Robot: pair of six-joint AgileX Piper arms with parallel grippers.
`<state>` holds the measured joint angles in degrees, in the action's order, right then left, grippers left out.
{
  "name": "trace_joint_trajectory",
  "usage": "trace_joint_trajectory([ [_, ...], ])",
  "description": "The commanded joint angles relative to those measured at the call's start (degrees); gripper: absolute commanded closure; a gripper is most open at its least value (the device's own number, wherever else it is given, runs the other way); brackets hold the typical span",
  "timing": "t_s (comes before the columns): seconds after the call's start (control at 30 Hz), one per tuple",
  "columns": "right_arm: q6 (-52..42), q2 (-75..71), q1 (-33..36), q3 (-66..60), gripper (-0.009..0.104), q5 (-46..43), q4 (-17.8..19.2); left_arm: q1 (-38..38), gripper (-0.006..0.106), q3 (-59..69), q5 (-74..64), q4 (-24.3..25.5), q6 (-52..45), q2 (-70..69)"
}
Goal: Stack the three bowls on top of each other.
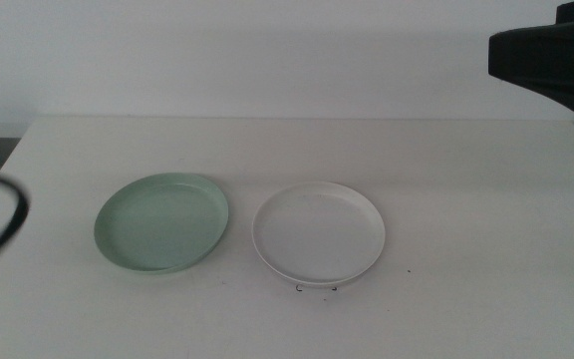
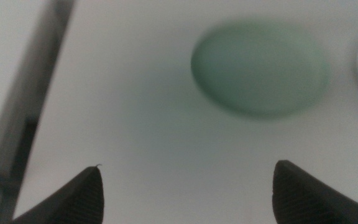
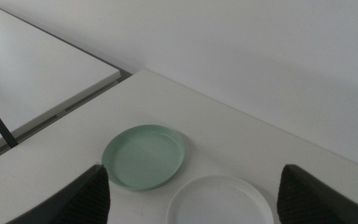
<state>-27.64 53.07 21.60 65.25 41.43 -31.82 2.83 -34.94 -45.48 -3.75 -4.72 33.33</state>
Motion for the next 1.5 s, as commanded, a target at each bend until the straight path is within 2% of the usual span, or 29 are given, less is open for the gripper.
trace_joint_trajectory([
  [0.0, -0.3, -0.1, 0.0, -0.3, 0.002, -0.8, -0.1, 0.6, 0.01, -4.4, -8.7, -0.3, 0.2, 6.0],
  [0.2, -0.3, -0.1, 0.0, -0.3, 0.002, -0.8, -0.1, 0.7, 0.01, -7.6, -9.2, -0.3, 2.0, 16.4],
  [0.4, -0.3, -0.1, 0.0, -0.3, 0.002, -0.8, -0.1, 2.5, 0.01, -11.3, -5.6, -4.5, -0.7, 30.3],
  [0.53, -0.3, -0.1, 0.0, -0.3, 0.002, -0.8, -0.1, 4.3, 0.01, -18.1, -4.7, -6.6, -5.7, 39.3],
  [0.9, -0.3, -0.1, 0.0, -0.3, 0.002, -0.8, -0.1, 5.3, 0.01, -38.4, -3.2, -6.2, -6.3, 63.0],
  [1.47, -0.3, -0.1, 0.0, -0.3, 0.002, -0.8, -0.1, 5.3, 0.01, -41.8, 3.9, -12.3, -10.0, 78.5],
])
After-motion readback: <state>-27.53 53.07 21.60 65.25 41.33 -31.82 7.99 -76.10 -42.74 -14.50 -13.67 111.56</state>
